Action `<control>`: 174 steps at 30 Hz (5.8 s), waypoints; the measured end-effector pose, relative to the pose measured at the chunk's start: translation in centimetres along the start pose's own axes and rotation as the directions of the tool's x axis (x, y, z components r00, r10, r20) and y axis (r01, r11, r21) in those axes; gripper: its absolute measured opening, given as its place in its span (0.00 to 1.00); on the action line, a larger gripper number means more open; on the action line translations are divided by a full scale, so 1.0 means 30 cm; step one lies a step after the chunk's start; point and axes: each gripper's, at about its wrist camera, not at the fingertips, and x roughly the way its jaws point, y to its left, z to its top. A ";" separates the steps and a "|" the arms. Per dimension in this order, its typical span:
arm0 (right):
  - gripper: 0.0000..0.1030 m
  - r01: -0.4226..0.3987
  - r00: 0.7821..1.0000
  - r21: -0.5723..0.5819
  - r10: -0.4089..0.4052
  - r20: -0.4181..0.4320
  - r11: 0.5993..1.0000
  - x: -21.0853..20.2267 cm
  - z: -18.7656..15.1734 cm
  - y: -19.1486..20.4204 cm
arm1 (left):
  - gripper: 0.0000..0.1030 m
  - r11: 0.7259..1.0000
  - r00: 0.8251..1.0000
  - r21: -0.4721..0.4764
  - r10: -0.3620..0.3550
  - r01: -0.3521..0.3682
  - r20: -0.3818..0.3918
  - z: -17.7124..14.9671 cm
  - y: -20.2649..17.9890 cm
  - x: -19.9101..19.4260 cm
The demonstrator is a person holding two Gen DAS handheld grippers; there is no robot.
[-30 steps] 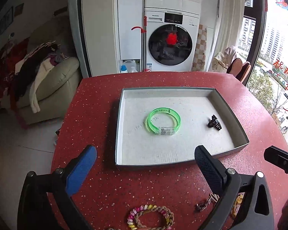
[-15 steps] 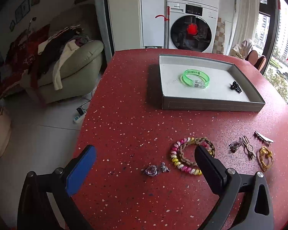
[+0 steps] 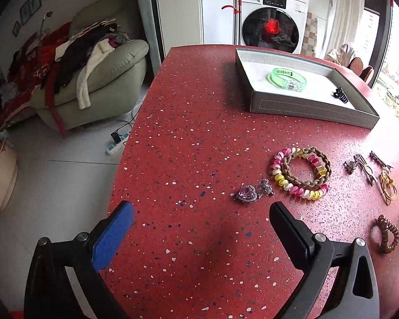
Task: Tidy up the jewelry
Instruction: 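Withdraw both tools from the tray toward the remaining jewelry, then grasp the silver heart pendant with the left tool while the right grasps the brown coil hair tie, then carry the silver pendant and brown coil hair tie into the grey tray with both tools, then open the left tool to release the pendant while the right releases the coil tie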
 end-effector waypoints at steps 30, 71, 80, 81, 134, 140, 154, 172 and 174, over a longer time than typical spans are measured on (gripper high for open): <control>0.46 0.105 0.994 -0.257 -0.108 0.001 0.961 0.033 -0.040 0.147 | 0.47 0.983 0.994 0.153 -0.098 0.102 -0.039 0.037 -0.125 0.059; 0.11 0.013 0.998 -0.164 -0.022 -0.053 0.986 0.019 -0.007 0.074 | 0.25 0.968 0.973 0.109 -0.230 0.226 0.020 0.103 -0.152 -0.122; 0.11 -0.104 0.993 -0.090 0.108 0.045 0.991 -0.077 0.125 0.030 | 0.25 0.963 0.968 0.120 -0.247 0.240 0.043 0.162 -0.181 -0.166; 0.11 -0.112 0.991 -0.086 0.117 0.058 0.990 -0.089 0.152 0.023 | 0.25 0.963 0.968 0.118 -0.248 0.242 0.045 0.175 -0.185 -0.167; 0.29 -0.001 1.000 -0.017 0.001 0.030 1.000 0.407 0.739 -0.056 | 0.26 0.975 0.999 0.217 -0.042 0.048 -0.032 0.552 -0.454 0.397; 0.61 -0.064 0.995 -0.006 0.064 0.082 0.998 0.344 0.734 -0.030 | 0.26 0.978 0.999 0.204 -0.042 0.041 -0.003 0.551 -0.451 0.369; 0.65 -0.109 0.986 0.046 0.102 0.134 0.993 0.230 0.698 -0.046 | 0.26 0.980 0.999 0.191 -0.054 0.053 0.001 0.541 -0.443 0.357; 0.72 -0.141 0.974 0.066 0.126 0.190 0.988 0.137 0.638 -0.029 | 0.26 0.981 0.993 0.174 -0.097 0.085 0.063 0.560 -0.414 0.243; 0.72 -0.143 0.972 0.066 0.128 0.195 0.988 0.124 0.628 -0.025 | 0.27 0.981 0.992 0.169 -0.105 0.093 0.064 0.559 -0.408 0.230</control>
